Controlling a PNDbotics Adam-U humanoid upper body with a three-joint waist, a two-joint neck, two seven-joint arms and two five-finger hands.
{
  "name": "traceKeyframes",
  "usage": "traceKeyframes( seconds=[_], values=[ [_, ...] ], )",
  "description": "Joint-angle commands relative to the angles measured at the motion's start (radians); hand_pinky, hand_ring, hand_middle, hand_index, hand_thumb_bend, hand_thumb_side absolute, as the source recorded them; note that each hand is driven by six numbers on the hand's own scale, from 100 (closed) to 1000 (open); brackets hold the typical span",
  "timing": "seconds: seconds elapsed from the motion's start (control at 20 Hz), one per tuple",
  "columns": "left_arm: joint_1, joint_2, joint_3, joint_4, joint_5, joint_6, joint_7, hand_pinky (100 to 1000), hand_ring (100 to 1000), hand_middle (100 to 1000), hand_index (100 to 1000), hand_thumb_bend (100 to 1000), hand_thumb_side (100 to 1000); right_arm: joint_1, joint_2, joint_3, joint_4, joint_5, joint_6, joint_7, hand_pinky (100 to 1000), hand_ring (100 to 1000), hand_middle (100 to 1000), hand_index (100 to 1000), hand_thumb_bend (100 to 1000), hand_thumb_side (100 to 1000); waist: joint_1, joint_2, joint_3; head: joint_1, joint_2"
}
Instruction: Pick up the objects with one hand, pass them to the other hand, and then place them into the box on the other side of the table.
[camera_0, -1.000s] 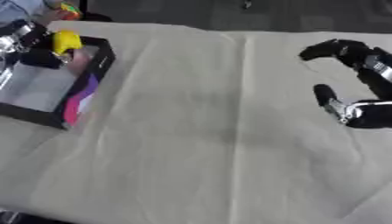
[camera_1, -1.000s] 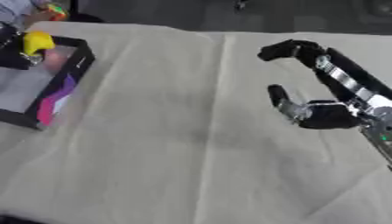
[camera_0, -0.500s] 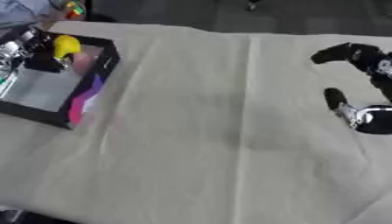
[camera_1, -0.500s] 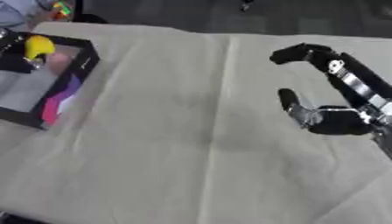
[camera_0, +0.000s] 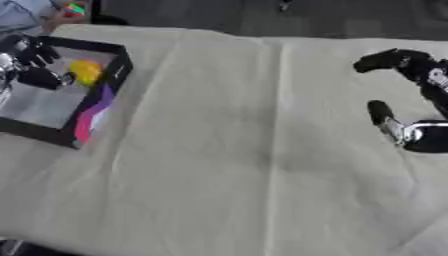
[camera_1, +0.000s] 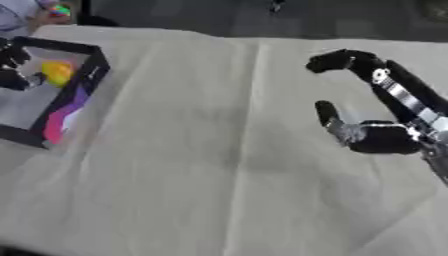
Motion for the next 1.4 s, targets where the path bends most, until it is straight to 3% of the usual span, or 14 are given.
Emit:
traceKeyframes(
  seconds=[0.05, 0.15, 0.3, 0.35, 0.45, 0.55, 0.8, 1.0, 1.05, 1.4],
  values=[
    [-0.014, 0.033, 0.017, 0.000, -0.057, 0.010, -0.007, 895, 801, 703, 772, 659, 470, -0.008, -0.028, -0.016, -0.018, 0.000, 0.000, -0.007, 964, 832, 786, 878, 100, 370, -0.012, -0.001, 0.000, -0.017, 0.008],
    [-0.015, 0.033, 0.022, 0.003, -0.082, 0.015, -0.008, 897, 803, 705, 776, 664, 479, -0.007, -0.029, -0.016, -0.019, -0.003, 0.001, -0.009, 964, 832, 786, 877, 100, 366, -0.011, -0.002, 0.000, -0.025, 0.010],
    [-0.015, 0.033, 0.031, -0.003, -0.093, 0.019, 0.004, 887, 792, 695, 777, 569, 432, -0.005, -0.031, -0.019, -0.022, -0.010, 0.002, -0.013, 965, 831, 786, 877, 100, 361, -0.010, -0.006, 0.001, -0.035, 0.012],
    [-0.015, 0.033, 0.035, -0.009, -0.093, 0.021, 0.015, 879, 781, 687, 780, 487, 401, -0.004, -0.032, -0.020, -0.023, -0.012, 0.003, -0.014, 965, 832, 786, 877, 100, 359, -0.010, -0.007, 0.002, -0.040, 0.013],
    [-0.014, 0.033, 0.044, -0.028, -0.081, 0.023, 0.052, 843, 687, 648, 774, 236, 319, -0.001, -0.035, -0.024, -0.025, -0.018, 0.004, -0.017, 966, 834, 788, 878, 100, 350, -0.009, -0.011, 0.003, -0.063, 0.017],
    [-0.008, 0.034, 0.047, -0.048, -0.048, 0.021, 0.105, 828, 659, 643, 761, 102, 384, 0.002, -0.039, -0.029, -0.030, -0.025, 0.005, -0.020, 967, 835, 792, 868, 100, 346, -0.009, -0.016, 0.004, -0.099, 0.021],
    [0.007, 0.045, 0.043, -0.106, 0.083, -0.033, 0.214, 823, 699, 702, 785, 100, 582, 0.021, -0.057, -0.042, -0.048, -0.031, 0.003, -0.016, 963, 834, 793, 866, 100, 314, -0.010, -0.029, 0.000, -0.178, 0.028],
    [0.019, 0.059, 0.052, -0.155, 0.165, -0.083, 0.253, 822, 699, 718, 846, 100, 621, 0.050, -0.088, -0.067, -0.069, -0.028, 0.001, -0.022, 961, 834, 792, 868, 100, 270, -0.010, -0.041, -0.007, -0.213, 0.033],
    [0.023, 0.063, 0.056, -0.163, 0.184, -0.082, 0.259, 813, 685, 710, 878, 100, 638, 0.058, -0.096, -0.074, -0.072, -0.028, 0.003, -0.025, 961, 834, 792, 872, 100, 283, -0.010, -0.043, -0.009, -0.220, 0.034],
    [0.061, 0.090, 0.067, -0.234, 0.287, -0.058, 0.298, 807, 689, 703, 865, 100, 644, 0.097, -0.133, -0.134, -0.054, -0.046, 0.061, -0.012, 967, 848, 818, 889, 100, 352, -0.003, -0.049, -0.016, -0.270, 0.024]
  ],
)
